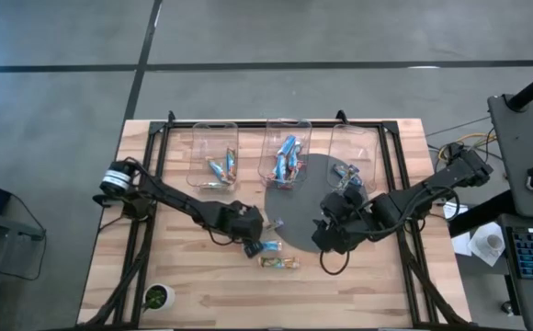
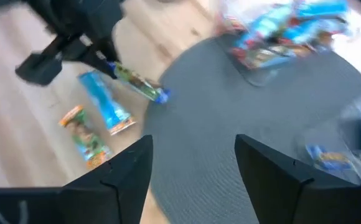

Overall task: Pick and place Granola Bars by type
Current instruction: Put the blue granola bar into the right transparent bin

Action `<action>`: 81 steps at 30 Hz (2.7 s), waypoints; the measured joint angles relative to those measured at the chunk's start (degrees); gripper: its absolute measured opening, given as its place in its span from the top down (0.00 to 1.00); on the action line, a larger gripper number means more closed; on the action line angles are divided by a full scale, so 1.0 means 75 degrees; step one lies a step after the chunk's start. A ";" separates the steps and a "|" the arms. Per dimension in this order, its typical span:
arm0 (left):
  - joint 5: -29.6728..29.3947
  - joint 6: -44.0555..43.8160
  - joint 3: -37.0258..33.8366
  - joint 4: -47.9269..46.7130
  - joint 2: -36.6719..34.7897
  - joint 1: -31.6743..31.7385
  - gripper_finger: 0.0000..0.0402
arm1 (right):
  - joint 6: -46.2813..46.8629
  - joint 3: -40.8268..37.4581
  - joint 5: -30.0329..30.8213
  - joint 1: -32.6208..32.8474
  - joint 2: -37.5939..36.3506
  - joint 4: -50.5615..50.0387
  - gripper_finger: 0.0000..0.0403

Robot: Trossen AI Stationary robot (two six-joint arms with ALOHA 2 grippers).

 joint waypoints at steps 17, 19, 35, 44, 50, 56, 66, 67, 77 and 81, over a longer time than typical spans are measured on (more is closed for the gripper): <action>0.3044 0.0072 0.0182 0.3115 -0.1970 0.0162 0.93 | -0.5357 0.0386 -0.0915 0.0062 -0.0111 0.1905 0.57; 0.3077 0.0021 0.0161 0.3501 -0.2096 0.0201 0.93 | -0.5421 0.0474 -0.0915 0.0070 -0.0122 0.1903 0.57; 0.2606 -0.0040 0.0087 0.2596 -0.2194 0.0339 0.93 | -0.5262 0.0533 -0.0627 0.0146 -0.0517 0.1334 0.47; 0.2631 0.0107 0.0086 0.3492 -0.2191 0.0403 0.93 | -0.5392 0.0519 -0.0624 0.0140 -0.0766 0.1556 0.29; 0.2636 0.0096 0.0087 0.3797 -0.2189 0.0423 0.93 | -0.5707 0.0504 -0.0624 0.0140 -0.0480 0.1770 0.21; 0.2644 -0.0087 0.0087 0.3883 -0.2177 0.0386 0.94 | -0.5924 0.0504 -0.0338 0.0092 -0.0466 0.1827 0.19; 0.2746 -0.0121 0.0087 0.3960 -0.2171 0.0339 0.94 | -0.6321 0.0504 -0.0309 0.0069 -0.0294 0.2108 0.20; 0.2749 -0.0121 0.0087 0.3976 -0.2171 0.0339 0.94 | -0.6423 0.0504 -0.0329 0.0044 -0.0260 0.2244 0.21; 0.2715 -0.0147 0.0087 0.4242 -0.2110 0.0353 0.94 | -0.6673 0.0504 -0.1312 -0.0549 -0.0090 0.2650 0.26; 0.2642 -0.0144 0.0087 0.4176 -0.2110 0.0353 0.94 | -0.6692 0.0504 -0.1668 -0.0707 0.0061 0.2700 0.29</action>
